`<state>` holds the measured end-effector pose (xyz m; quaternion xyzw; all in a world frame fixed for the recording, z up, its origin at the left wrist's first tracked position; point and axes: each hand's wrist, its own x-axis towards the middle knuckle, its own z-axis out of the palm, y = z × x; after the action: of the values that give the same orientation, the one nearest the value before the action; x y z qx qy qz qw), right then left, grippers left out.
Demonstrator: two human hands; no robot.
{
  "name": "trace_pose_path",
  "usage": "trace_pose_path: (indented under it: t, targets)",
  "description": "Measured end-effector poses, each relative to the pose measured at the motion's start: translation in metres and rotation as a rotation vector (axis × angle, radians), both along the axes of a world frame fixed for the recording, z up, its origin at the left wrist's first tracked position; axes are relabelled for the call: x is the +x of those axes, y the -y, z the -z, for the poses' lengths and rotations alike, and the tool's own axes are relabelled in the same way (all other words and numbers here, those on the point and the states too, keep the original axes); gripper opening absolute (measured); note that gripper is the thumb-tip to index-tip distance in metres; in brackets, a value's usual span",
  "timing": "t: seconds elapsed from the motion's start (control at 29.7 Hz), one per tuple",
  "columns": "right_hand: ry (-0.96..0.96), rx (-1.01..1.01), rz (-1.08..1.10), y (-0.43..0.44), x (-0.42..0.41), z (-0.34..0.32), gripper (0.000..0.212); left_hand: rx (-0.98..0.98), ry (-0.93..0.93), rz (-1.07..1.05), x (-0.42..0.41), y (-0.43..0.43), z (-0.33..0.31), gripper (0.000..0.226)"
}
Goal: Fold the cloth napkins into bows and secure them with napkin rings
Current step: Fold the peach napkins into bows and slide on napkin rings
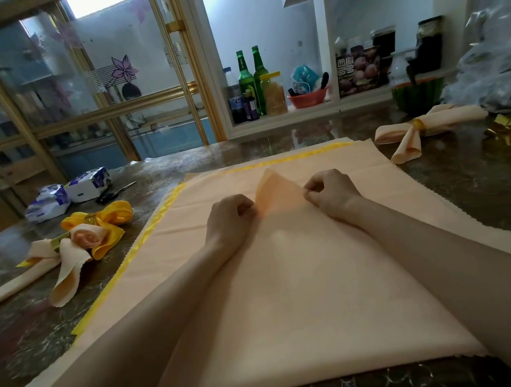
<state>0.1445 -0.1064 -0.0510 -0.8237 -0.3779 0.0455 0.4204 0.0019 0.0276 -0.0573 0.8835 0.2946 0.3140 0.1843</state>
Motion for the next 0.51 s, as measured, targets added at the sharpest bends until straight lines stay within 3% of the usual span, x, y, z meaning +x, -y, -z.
trace_pose_path:
  t: [0.13,0.34,0.51]
  targets:
    - [0.015,-0.024,0.012,-0.002,-0.001,0.001,0.015,-0.012,0.003,-0.004,-0.001,0.001,0.002,0.015]
    - [0.036,-0.163,-0.012,-0.008,0.001,-0.013,0.019,-0.338,-0.070,-0.021,0.006,-0.008,-0.023,0.018]
    - [0.013,-0.172,0.021,-0.010,0.000,-0.010,0.020,-0.378,-0.052,-0.027,0.010,-0.006,-0.018,0.012]
